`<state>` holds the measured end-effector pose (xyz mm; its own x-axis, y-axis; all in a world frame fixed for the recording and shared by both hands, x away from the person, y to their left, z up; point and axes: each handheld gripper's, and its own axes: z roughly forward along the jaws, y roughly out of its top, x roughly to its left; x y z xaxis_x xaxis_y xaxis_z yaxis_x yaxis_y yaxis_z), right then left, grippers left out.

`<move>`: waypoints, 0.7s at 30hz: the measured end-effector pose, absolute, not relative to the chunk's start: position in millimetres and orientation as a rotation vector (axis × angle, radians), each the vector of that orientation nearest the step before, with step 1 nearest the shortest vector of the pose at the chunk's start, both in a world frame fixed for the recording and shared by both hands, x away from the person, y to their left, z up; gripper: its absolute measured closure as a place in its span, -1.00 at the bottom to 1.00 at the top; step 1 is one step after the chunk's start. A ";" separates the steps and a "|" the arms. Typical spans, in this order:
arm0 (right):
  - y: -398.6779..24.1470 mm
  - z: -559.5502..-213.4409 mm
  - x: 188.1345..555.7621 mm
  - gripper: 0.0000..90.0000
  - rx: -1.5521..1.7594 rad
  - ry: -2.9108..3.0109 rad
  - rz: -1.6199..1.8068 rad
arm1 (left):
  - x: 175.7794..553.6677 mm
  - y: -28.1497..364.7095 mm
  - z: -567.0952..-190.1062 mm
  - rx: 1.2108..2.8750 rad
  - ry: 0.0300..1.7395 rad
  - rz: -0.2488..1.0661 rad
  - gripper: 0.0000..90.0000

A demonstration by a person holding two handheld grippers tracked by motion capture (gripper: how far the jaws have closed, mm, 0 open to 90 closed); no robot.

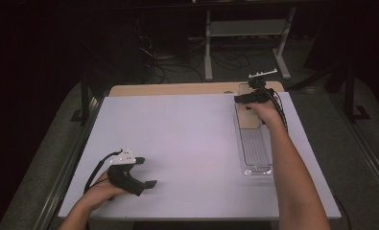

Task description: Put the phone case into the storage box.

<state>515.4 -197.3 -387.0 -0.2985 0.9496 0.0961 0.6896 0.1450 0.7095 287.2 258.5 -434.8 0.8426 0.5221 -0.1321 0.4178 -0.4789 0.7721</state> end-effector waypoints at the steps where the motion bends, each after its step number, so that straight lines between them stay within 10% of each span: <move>1: -197.5 -386.7 515.4 -0.94 1.567 2.054 0.945 | 287.2 258.4 -435.0 2.138 0.685 0.150 -1.00; 21: -198.7 -368.4 504.7 -0.96 1.522 2.045 1.009 | 287.2 258.4 -434.4 2.152 0.678 0.149 -1.00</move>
